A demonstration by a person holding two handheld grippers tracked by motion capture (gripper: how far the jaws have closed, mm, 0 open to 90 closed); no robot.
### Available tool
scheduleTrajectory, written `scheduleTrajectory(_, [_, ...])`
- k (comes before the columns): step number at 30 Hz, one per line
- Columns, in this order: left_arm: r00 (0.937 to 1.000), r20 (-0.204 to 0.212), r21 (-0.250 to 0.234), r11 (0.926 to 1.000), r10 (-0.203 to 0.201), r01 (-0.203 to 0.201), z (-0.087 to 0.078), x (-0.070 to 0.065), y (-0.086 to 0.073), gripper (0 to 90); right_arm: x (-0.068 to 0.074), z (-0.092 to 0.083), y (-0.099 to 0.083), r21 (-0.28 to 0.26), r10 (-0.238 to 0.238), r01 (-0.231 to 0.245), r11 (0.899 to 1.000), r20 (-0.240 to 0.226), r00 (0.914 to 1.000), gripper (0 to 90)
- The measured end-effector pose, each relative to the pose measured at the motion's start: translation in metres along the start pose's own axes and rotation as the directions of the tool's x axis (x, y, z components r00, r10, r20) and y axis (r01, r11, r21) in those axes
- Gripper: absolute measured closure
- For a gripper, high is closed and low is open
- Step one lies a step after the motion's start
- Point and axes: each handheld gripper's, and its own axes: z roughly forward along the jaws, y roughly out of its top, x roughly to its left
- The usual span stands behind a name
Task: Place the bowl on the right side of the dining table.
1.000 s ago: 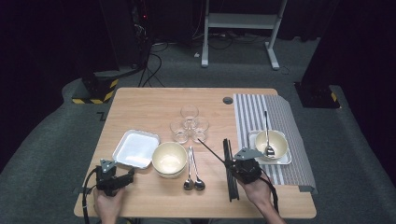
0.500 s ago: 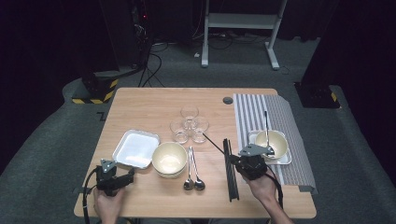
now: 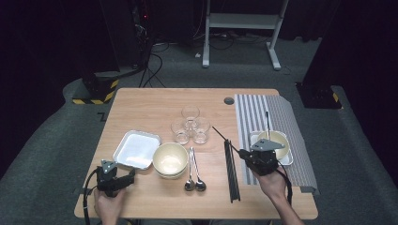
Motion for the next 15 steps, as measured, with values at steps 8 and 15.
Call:
scheduleTrajectory(8, [1.0, 0.002, -0.003, 1.0, -0.009, 0.009, 0.0, 0.001, 0.0, 16.8, -0.015, -0.001, -0.006, -0.005, 0.032, -0.032, 0.999, 0.023, 0.9992, 86.3])
scheduleTrajectory(15, [1.0, 0.002, -0.003, 1.0, -0.009, 0.009, 0.0, 0.001, 0.0, 16.8, -0.023, -0.002, -0.003, 0.0, 0.05, -0.05, 0.999, 0.039, 0.998, 86.3])
